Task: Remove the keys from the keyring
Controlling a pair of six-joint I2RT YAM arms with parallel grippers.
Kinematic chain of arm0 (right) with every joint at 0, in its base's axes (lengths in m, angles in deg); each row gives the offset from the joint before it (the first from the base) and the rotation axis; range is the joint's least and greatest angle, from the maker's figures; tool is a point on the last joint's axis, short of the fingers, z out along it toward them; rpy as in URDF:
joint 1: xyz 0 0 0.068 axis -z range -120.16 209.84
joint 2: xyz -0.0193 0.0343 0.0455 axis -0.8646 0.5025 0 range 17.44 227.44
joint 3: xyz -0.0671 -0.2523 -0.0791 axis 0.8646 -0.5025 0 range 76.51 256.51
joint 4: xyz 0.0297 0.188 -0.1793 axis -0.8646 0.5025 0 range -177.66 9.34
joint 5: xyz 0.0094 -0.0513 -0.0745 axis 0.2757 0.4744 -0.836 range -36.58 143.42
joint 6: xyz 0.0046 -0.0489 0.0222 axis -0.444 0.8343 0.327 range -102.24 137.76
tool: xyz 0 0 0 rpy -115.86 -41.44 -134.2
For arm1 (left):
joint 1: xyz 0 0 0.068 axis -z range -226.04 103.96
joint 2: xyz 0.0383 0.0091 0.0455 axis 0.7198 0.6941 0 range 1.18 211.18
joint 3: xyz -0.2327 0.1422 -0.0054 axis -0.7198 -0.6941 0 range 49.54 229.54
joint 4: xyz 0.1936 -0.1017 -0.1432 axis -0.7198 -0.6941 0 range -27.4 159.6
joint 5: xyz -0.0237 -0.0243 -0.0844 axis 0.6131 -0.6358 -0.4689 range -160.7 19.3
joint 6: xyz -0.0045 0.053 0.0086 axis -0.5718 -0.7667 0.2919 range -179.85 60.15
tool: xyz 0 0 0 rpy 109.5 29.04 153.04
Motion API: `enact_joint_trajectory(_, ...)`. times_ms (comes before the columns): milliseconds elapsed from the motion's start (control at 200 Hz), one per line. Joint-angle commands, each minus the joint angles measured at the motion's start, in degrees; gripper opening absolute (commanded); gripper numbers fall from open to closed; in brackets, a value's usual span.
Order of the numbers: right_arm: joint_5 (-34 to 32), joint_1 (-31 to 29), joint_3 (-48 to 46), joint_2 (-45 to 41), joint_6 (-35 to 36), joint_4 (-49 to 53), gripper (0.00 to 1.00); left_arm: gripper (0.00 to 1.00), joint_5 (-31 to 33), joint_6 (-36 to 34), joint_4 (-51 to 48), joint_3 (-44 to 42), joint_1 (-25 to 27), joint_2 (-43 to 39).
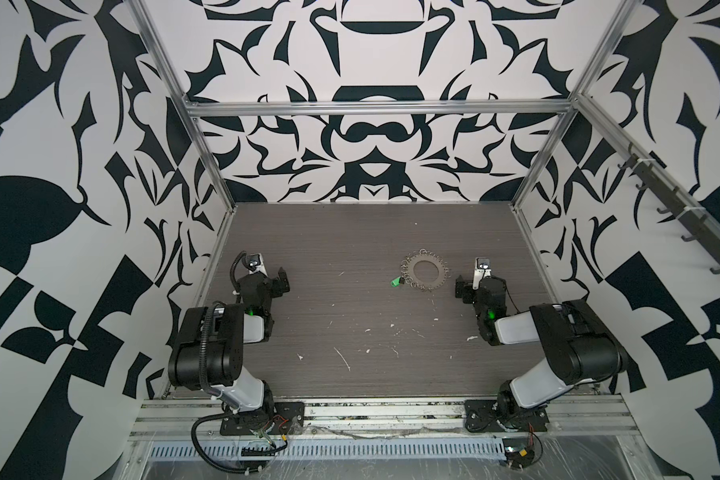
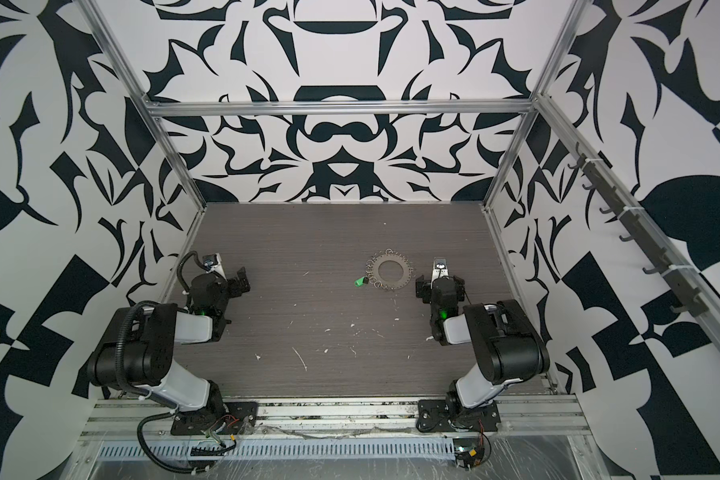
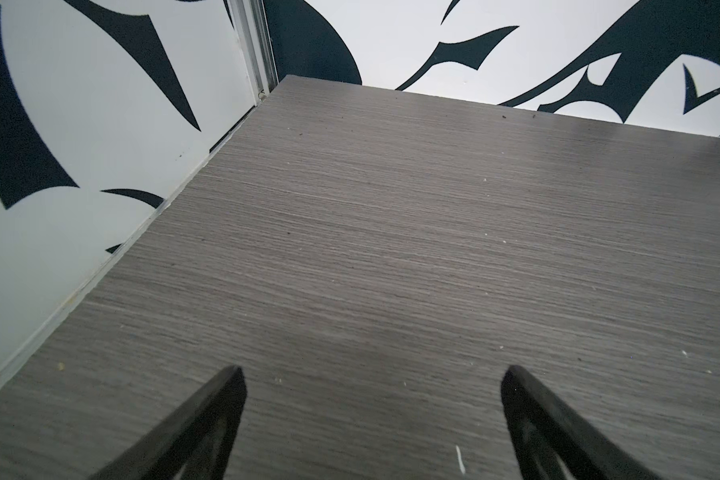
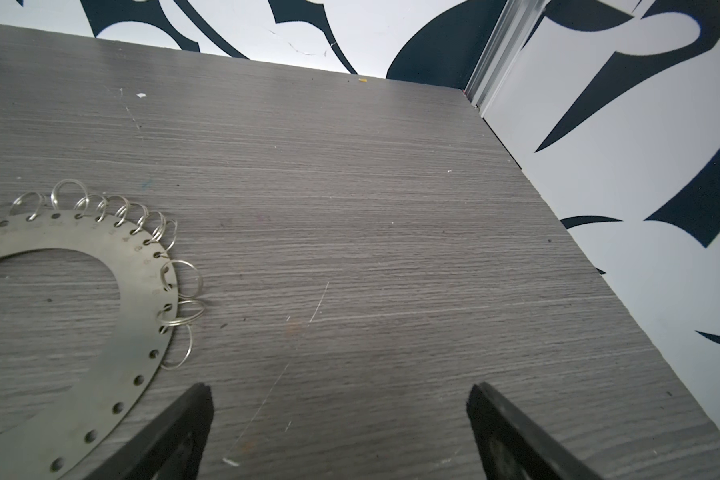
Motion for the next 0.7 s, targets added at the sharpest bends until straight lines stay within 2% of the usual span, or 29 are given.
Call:
enact_joint_trajectory(0,0.22,0.14,1.34,-1.34,-0.62,-0.6,1.0,0.99,-0.42,0.77,-0.42,0.7,-0.01,-0.92)
enact_joint_trajectory(195,-0.15,0.08,1.17,-1.46,-0.62,-1.37,1.0,0.99,-0.53,0.34,0.63,0.4,-0.03,-1.1)
enact_joint_trajectory(245,-0.87,-0.21,0.73,-3.74,-0.65,-1.1,1.0,0.99,-0.58,0.39,-0.48,0.45,0.07,-2.61)
enact_joint_trajectory(305,-1.87,-0.21,2.11,-9.64,-0.73,7.73,1.0,0.99,1.91,0.67,-4.42,0.96,0.72,-6.35)
enact_joint_trajectory(390,-6.75,-0.18,8.98,-16.78,-4.47,27.71,1.0,0.99,4.83,0.14,-13.33,2.73,2.53,-13.31)
enact_joint_trajectory(435,-6.63,-0.25,13.25,-18.82,-6.97,37.01,1.0,0.99,5.69,0.01,-18.17,4.27,3.52,-16.72)
enact_joint_trajectory(560,0.44,-0.27,24.1,-20.2,-15.88,59.28,1.0,0.99,3.81,5.15,-30.19,9.54,5.06,-21.89)
enact_joint_trajectory(695,11.65,-0.91,29.87,-17.53,-21.49,66.98,1.0,0.99,2.85,9.37,-37.57,12.72,9.5,-23.2)
